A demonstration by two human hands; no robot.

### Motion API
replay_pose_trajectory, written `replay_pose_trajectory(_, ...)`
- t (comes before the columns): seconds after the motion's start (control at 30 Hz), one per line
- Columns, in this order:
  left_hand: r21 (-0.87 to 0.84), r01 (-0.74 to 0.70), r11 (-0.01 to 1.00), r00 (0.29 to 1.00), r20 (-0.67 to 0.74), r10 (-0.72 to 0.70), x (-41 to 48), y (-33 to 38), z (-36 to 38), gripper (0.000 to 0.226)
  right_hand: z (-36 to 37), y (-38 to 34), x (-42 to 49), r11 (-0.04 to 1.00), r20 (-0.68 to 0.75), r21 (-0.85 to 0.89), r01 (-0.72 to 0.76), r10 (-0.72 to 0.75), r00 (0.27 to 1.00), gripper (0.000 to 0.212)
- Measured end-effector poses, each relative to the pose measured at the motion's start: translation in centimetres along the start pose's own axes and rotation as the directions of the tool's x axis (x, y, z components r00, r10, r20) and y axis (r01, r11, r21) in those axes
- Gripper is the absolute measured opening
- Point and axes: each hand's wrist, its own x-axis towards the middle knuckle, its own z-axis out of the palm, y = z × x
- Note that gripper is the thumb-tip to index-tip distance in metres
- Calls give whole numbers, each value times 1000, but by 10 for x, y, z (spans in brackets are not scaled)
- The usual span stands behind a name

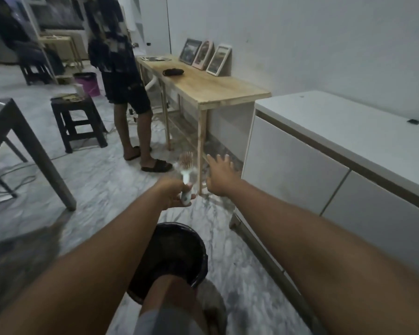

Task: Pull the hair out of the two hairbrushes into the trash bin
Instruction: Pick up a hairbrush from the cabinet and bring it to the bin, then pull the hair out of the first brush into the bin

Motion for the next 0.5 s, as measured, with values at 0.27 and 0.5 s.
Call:
replay_pose_trajectory(0.27, -5, 68, 998, 993, -95, -68, -9, -43, 9, 30, 51, 10, -6, 997, 77, 75, 36, -42, 996, 69)
replay_pose_trajectory(0.5, -28, 195, 980, 951, -238, -196, -9, -89, 17, 24, 92, 16, -5, 974, 154, 163, 155, -180, 972, 69)
